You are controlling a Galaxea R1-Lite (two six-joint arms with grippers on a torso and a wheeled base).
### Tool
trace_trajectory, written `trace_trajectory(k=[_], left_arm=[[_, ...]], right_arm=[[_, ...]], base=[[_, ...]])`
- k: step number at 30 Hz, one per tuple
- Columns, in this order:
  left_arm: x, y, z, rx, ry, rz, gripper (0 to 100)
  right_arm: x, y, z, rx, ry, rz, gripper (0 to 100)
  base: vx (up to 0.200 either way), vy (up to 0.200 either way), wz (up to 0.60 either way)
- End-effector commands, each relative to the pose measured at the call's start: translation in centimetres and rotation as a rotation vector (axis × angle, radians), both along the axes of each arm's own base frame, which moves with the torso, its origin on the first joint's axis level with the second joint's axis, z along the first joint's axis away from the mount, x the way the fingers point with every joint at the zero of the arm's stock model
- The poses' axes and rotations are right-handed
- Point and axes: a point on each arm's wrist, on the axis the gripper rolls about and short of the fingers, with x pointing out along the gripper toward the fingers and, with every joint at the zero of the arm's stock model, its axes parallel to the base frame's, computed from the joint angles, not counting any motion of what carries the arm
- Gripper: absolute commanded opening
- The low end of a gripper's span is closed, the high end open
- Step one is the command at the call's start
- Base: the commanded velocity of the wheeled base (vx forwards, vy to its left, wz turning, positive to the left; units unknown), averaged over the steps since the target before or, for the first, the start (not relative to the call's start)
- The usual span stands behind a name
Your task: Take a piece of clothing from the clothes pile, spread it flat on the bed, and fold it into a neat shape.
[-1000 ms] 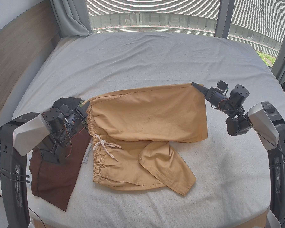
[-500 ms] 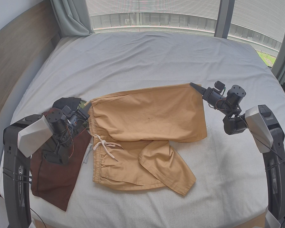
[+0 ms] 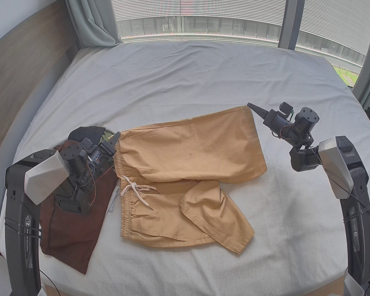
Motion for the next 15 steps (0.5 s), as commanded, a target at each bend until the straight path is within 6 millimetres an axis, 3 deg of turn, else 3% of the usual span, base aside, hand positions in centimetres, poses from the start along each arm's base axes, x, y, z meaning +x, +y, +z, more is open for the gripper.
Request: trace_trajectory(k=[1,7,15], left_arm=[[0.0,-0.1,0.2,-0.021,0.001,-0.005,100],[-0.3,-0.3,0.2,-0.035,0.015,-0.011,100],[-2.2,-0.5,0.0,-0.015,0.080,-0.031,100]], right_arm=[[0.3,0.3,0.9,0.012,-0.038,-0.016,100],[-0.2,0.4,0.6,0.008,-0.014,-0.027,100],[-3.5,0.3,1.5,0.000,0.011,-0.022,100]], base=[[0.000,0.000,0.00],[0.000,0.000,0.00],[0.000,0.000,0.00]])
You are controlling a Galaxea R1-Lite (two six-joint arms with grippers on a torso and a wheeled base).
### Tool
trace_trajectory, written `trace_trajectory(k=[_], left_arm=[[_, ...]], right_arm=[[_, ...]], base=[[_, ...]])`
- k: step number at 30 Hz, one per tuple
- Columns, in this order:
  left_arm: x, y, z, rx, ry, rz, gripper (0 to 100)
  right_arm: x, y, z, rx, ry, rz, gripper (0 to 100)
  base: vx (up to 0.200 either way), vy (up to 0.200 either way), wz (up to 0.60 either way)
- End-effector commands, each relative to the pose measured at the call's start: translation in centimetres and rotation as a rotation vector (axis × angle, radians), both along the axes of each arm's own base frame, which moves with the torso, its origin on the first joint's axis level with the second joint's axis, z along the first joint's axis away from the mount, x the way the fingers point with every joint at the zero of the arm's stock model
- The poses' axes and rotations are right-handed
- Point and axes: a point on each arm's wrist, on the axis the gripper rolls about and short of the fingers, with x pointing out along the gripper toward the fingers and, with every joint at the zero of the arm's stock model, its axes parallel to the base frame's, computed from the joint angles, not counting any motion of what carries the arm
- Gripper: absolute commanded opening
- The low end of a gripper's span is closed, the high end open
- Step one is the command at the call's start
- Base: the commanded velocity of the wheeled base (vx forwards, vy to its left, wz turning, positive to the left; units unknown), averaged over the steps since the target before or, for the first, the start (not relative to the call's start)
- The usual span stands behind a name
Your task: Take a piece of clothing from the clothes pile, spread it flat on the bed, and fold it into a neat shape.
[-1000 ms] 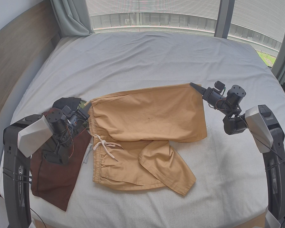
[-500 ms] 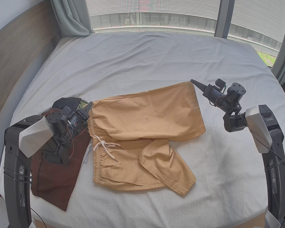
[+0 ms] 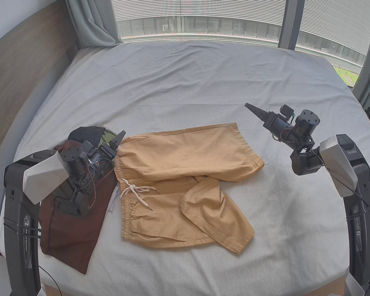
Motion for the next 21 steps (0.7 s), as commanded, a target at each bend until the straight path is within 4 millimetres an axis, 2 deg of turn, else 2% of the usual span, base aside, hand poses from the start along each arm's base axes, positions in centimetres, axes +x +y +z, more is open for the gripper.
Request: trace_trajectory(k=[1,5,7,8,9,13,15,21], left_arm=[[-2.2,0.0,0.9,0.026,0.043,-0.017,100],[-3.7,0.2,1.6,0.052,0.060,-0.033,100],[-5.2,0.6,2.3,0.084,0.073,-0.074,100],[-5.2,0.6,2.3,0.084,0.073,-0.074,100],[-6.4,0.8,2.8,0.105,0.082,-0.101,100],[-8.6,1.3,3.7,0.145,0.094,-0.129,100],[-9.0,1.3,3.9,0.155,0.094,-0.132,100],[-12.6,1.7,4.9,0.178,0.128,-0.168,100]], right_arm=[[-3.8,0.1,2.4,-0.002,-0.018,0.009,100],[-5.8,0.2,2.7,-0.005,-0.004,0.016,100],[-8.0,0.6,3.0,-0.008,0.003,0.031,100],[-8.0,0.6,3.0,-0.008,0.003,0.031,100],[-9.5,1.0,3.1,-0.013,0.001,0.043,100],[-12.1,2.5,3.0,-0.025,0.014,0.084,100],[-12.6,2.8,3.0,-0.037,0.010,0.089,100],[-15.7,4.6,2.6,-0.112,0.008,0.135,100]], base=[[0.000,0.000,0.00],[0.000,0.000,0.00],[0.000,0.000,0.00],[0.000,0.000,0.00],[0.000,0.000,0.00],[0.000,0.000,0.00],[0.000,0.000,0.00],[0.000,0.000,0.00]])
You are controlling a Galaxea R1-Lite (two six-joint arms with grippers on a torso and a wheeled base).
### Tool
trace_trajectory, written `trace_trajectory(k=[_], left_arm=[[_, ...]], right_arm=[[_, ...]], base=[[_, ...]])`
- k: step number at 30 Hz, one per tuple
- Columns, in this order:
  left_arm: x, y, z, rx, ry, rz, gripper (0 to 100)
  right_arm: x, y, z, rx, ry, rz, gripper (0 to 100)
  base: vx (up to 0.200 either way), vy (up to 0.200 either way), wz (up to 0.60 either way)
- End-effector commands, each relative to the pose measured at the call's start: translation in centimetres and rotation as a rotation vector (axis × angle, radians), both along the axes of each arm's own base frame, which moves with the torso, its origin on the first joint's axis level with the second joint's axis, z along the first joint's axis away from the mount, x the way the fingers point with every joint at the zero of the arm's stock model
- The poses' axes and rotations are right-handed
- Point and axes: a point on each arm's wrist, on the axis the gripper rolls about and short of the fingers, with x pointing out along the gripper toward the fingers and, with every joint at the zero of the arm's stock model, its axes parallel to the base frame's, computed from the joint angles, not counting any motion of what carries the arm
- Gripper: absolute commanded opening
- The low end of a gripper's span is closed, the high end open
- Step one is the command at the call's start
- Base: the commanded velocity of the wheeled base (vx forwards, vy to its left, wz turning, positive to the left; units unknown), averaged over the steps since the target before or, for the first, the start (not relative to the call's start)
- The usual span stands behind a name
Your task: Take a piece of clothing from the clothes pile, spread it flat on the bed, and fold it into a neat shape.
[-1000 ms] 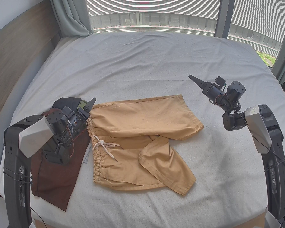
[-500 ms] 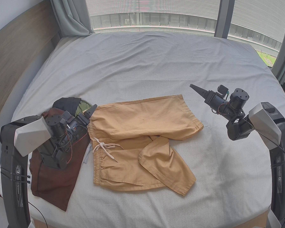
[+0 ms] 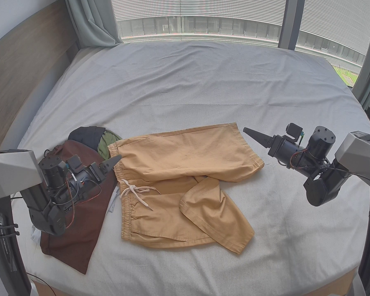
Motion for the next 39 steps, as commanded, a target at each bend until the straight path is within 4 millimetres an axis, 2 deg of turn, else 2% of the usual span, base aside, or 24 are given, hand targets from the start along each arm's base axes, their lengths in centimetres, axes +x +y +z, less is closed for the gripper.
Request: trace_trajectory(k=[1,7,11,15,18,23,27,31,32,33,39], left_arm=[[-3.7,0.5,2.8,0.016,-0.020,-0.029,100],[-7.0,0.0,4.8,0.012,-0.040,-0.164,100],[-8.0,-0.8,5.0,0.026,-0.050,-0.266,100],[-8.0,-1.3,4.9,0.058,-0.071,-0.307,100],[-7.0,-1.7,5.2,0.058,-0.100,-0.314,100],[-6.9,-3.0,4.7,0.062,-0.093,-0.367,100],[-6.3,-4.3,3.2,0.075,-0.063,-0.399,100],[-5.6,-4.7,1.0,0.130,-0.043,-0.417,100],[-5.6,-4.7,1.0,0.130,-0.043,-0.417,100],[-5.2,-4.9,-0.2,0.154,-0.028,-0.426,100],[-4.7,-5.7,-1.4,0.162,-0.008,-0.435,100]], right_arm=[[-3.9,2.1,2.2,-0.025,-0.037,0.070,100],[-5.9,3.2,1.7,-0.055,-0.017,0.108,100],[-6.6,3.1,0.8,-0.084,0.003,0.112,100],[-7.2,2.6,0.1,-0.109,0.022,0.107,100],[-7.8,2.0,0.7,-0.114,0.011,0.100,100],[-8.0,1.2,1.0,-0.119,0.003,0.080,100],[-8.3,0.7,1.5,-0.118,-0.005,0.067,100],[-8.1,0.0,1.7,-0.115,-0.012,0.046,100],[-8.1,0.0,1.7,-0.115,-0.012,0.046,100],[-8.0,-0.2,1.8,-0.114,-0.016,0.039,100],[-7.8,-0.6,1.9,-0.114,-0.018,0.027,100]], base=[[0.000,0.000,0.00],[0.000,0.000,0.00],[0.000,0.000,0.00],[0.000,0.000,0.00],[0.000,0.000,0.00],[0.000,0.000,0.00],[0.000,0.000,0.00],[0.000,0.000,0.00],[0.000,0.000,0.00],[0.000,0.000,0.00],[0.000,0.000,0.00]])
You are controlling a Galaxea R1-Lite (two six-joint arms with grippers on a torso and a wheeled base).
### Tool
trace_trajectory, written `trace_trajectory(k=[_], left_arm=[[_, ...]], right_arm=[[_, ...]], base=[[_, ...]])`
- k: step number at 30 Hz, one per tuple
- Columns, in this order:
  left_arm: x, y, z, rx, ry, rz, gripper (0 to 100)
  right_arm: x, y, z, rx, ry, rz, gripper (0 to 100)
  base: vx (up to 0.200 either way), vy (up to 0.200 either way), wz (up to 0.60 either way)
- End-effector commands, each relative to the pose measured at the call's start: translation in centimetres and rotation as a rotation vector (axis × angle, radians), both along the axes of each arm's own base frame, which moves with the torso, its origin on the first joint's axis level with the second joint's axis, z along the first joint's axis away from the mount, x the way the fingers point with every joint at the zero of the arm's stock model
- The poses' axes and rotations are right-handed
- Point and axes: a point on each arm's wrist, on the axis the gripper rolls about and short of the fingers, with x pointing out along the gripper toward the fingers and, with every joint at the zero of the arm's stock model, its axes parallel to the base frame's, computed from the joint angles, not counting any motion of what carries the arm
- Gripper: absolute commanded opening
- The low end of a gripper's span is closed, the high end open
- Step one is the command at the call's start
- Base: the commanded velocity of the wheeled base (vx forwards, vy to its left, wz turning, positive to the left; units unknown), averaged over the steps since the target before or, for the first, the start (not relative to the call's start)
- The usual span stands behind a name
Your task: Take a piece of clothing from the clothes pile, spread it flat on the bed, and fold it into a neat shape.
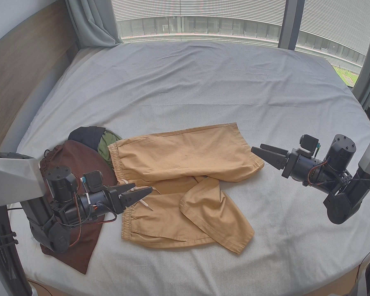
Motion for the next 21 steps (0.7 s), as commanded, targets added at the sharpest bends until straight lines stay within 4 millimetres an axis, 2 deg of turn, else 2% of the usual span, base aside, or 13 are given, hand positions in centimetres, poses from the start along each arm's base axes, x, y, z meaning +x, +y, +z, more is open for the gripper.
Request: trace_trajectory(k=[1,8,17,21], left_arm=[[0.5,-0.7,-2.0,0.013,0.054,-0.011,100],[1.1,-1.8,-3.5,0.019,0.080,-0.029,100],[2.4,-4.3,-3.9,-0.051,0.128,-0.028,100],[3.2,-4.9,-4.8,-0.063,0.143,-0.027,100]], right_arm=[[0.2,-0.5,0.2,0.002,-0.008,-0.012,100],[0.2,-0.5,0.3,0.004,-0.007,-0.013,100],[0.3,-0.7,0.2,0.004,-0.007,-0.018,100],[0.3,-0.9,0.2,0.006,-0.004,-0.025,100]], base=[[0.000,0.000,0.00],[0.000,0.000,0.00],[0.000,0.000,0.00],[0.000,0.000,0.00]])
